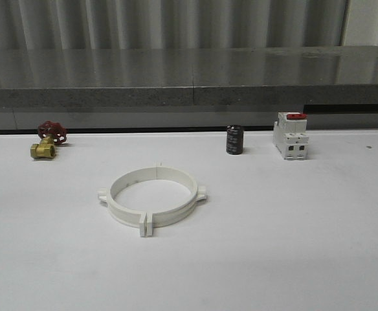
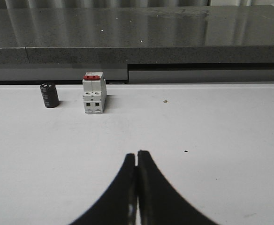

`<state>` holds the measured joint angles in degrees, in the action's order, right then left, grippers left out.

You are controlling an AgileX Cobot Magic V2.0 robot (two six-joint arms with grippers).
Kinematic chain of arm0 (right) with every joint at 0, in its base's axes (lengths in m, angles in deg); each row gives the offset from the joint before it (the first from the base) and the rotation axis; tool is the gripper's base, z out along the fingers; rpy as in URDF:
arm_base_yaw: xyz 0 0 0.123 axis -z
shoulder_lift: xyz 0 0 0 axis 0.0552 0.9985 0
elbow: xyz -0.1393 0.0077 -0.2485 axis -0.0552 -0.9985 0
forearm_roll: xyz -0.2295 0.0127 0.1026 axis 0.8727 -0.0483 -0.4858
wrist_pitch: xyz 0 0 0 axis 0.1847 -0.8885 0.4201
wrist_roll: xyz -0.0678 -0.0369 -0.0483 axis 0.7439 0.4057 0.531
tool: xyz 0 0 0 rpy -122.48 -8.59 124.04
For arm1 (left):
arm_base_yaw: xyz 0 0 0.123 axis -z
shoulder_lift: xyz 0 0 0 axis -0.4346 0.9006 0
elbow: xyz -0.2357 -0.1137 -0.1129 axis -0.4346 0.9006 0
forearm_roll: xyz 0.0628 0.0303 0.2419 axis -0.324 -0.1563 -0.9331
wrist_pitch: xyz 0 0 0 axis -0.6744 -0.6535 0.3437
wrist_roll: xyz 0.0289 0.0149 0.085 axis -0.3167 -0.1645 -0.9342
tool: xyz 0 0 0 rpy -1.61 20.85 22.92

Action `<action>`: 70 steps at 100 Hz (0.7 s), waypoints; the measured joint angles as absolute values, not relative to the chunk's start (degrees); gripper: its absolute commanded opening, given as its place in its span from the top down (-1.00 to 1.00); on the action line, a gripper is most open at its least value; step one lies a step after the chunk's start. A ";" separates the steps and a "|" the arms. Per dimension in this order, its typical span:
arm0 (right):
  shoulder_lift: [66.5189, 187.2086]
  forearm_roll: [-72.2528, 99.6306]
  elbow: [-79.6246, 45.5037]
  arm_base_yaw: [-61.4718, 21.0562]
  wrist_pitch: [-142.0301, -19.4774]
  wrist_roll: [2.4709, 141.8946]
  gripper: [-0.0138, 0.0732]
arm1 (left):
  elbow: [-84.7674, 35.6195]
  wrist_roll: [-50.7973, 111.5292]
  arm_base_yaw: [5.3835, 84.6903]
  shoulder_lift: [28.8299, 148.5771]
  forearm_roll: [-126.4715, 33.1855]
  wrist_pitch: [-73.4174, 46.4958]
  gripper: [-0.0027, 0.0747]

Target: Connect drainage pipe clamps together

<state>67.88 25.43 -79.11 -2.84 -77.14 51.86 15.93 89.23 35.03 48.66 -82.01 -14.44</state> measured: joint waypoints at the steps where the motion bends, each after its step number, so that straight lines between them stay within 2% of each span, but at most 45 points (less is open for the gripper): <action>1: 67.88 25.43 -79.11 -2.84 -77.14 51.86 0.84 | 16.23 88.89 34.87 48.19 -81.75 -13.97 0.98; 36: 67.88 25.43 -79.11 -2.84 -77.04 51.86 0.84 | 29.58 85.64 28.75 31.73 -77.73 -9.84 0.98; 70: 67.88 25.43 -79.11 -2.84 -77.04 51.86 0.84 | 32.61 85.41 28.64 30.90 -78.89 -8.49 0.98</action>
<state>67.88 25.43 -79.11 -2.84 -77.04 51.86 32.61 85.41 28.64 30.90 -78.89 -8.49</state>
